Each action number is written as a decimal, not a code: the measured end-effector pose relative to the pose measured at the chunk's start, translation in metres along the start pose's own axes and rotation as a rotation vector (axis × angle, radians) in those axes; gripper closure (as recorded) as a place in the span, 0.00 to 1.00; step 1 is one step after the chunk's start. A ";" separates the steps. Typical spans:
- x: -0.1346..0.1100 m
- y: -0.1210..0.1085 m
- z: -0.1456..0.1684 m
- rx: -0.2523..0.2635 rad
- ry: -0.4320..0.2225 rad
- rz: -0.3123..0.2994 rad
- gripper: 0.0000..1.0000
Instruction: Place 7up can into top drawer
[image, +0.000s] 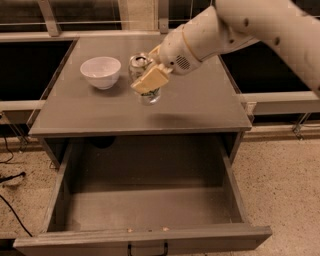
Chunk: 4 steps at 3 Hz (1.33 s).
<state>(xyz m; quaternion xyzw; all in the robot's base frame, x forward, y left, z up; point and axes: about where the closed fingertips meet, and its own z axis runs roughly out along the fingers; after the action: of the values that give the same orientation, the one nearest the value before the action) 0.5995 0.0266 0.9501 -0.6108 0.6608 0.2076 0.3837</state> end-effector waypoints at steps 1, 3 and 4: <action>-0.010 0.014 -0.024 0.009 0.004 -0.001 1.00; -0.004 0.084 -0.059 0.060 -0.027 0.148 1.00; 0.011 0.117 -0.051 0.082 -0.095 0.244 1.00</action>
Offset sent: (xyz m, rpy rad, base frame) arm -0.1116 -0.0471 0.0251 0.0524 0.0881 -0.1606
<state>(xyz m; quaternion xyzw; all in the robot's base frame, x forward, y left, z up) 0.4742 0.0014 0.9502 -0.4990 0.7194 0.2541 0.4110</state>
